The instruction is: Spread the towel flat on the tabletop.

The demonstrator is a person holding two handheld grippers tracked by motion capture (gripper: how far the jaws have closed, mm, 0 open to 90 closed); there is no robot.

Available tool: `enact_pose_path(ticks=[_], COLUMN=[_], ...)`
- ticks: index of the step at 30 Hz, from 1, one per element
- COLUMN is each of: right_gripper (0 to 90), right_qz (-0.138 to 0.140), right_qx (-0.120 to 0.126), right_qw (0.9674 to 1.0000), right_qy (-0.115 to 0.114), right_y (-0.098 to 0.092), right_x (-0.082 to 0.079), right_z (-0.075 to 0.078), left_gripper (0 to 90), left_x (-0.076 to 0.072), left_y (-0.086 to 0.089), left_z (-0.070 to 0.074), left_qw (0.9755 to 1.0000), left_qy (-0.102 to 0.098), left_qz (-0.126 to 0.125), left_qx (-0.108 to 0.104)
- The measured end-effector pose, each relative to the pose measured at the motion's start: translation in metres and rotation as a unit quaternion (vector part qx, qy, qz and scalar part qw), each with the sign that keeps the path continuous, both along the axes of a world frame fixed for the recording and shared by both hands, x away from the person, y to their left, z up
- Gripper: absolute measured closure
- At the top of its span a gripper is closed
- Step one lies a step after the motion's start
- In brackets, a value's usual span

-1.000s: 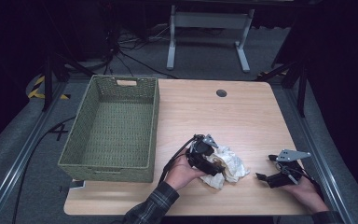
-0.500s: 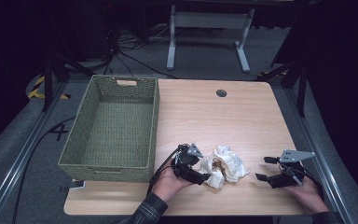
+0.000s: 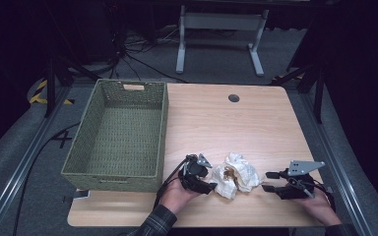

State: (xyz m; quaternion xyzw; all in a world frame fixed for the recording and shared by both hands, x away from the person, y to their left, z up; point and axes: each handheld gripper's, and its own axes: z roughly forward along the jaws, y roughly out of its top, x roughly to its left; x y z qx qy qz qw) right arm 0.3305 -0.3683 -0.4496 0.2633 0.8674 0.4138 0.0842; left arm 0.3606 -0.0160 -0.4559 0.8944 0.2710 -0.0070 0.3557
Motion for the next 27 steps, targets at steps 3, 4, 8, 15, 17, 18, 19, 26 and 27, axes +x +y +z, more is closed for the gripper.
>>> enact_pose_path(ticks=[3, 4, 8, 15, 17, 18, 19, 26, 27], right_gripper=[50.2, 50.7, 55.5, 64.5, 69.9, 72.8, 77.3, 84.6, 84.7], right_qz=[0.007, 0.011, 0.02, 0.03, 0.034, 0.036, 0.034, 0.038, 0.036], right_qx=[-0.002, -0.001, -0.012, -0.032, -0.046, -0.049, -0.053, -0.045, -0.039], right_qw=[1.0, 0.9999, 0.9997, 0.9988, 0.9982, 0.9979, 0.9978, 0.9981, 0.9984], right_qy=[-0.002, -0.006, -0.008, -0.021, -0.019, -0.021, -0.024, -0.017, -0.018], right_y=[0.005, 0.006, 0.013, 0.02, 0.023, 0.024, 0.025, 0.022, 0.02], right_x=[0.002, 0.003, 0.005, 0.007, 0.007, 0.007, 0.007, 0.007, 0.007], right_z=[-0.001, -0.001, -0.004, -0.007, -0.01, -0.011, -0.011, -0.008, -0.006], left_gripper=[49.1, 50.5, 59.3, 77.5, 81.5, 82.4, 83.0, 84.6, 84.6], left_x=[0.0, 0.0, -0.001, 0.0, 0.002, 0.002, 0.002, 0.003, 0.002], left_y=[-0.003, -0.004, -0.007, -0.007, -0.007, -0.007, -0.007, -0.004, -0.003], left_z=[-0.002, -0.002, -0.002, -0.002, -0.002, -0.002, -0.002, 0.002, 0.004], left_qw=[1.0, 0.9999, 0.9996, 0.9996, 0.9997, 0.9998, 0.9997, 0.9998, 0.9999], left_qy=[-0.002, -0.008, -0.022, -0.018, -0.016, -0.012, -0.012, -0.015, -0.011], left_qz=[-0.003, -0.005, -0.006, -0.007, -0.009, -0.009, -0.01, -0.011, -0.007], left_qx=[0.004, 0.006, 0.017, 0.018, 0.015, 0.015, 0.016, 0.01, 0.002])
